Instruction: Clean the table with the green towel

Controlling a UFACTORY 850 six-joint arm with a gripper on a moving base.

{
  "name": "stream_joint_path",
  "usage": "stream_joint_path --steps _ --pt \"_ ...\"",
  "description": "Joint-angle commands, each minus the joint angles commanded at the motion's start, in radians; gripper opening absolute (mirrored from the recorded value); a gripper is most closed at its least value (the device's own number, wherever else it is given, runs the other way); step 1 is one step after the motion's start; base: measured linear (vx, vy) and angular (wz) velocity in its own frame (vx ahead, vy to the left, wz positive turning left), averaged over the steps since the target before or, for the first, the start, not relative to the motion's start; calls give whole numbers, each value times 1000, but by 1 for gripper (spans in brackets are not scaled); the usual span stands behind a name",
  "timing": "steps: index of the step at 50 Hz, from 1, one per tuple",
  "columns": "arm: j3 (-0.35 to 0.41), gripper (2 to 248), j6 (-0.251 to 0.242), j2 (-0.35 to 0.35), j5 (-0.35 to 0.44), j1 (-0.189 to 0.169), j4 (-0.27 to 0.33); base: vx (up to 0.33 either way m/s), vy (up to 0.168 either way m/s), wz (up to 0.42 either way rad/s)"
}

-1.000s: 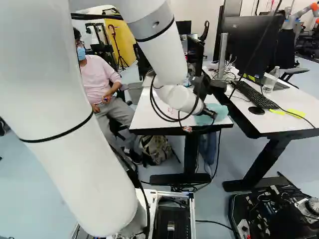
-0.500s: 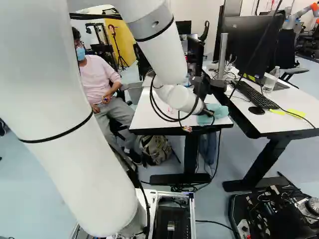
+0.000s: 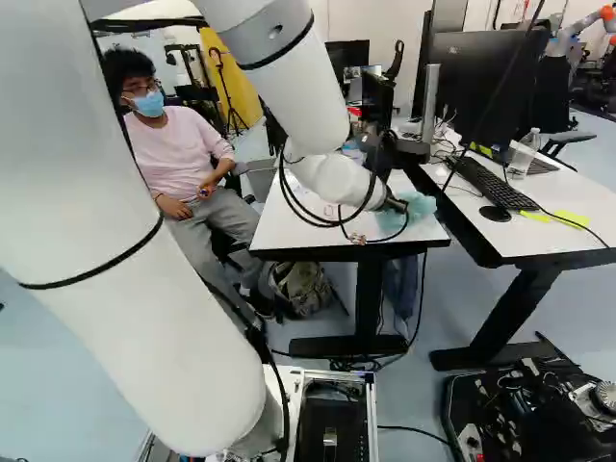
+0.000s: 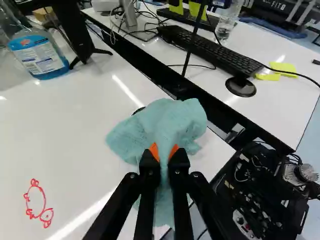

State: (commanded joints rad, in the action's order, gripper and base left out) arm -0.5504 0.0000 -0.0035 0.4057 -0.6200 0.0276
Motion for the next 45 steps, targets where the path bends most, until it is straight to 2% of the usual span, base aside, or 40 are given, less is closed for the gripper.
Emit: stream_joint_path --steps 28,45 --pt "23 37 0 46 0 104 0 0 0 0" --pt "17 37 0 40 -15 169 0 0 0 0"
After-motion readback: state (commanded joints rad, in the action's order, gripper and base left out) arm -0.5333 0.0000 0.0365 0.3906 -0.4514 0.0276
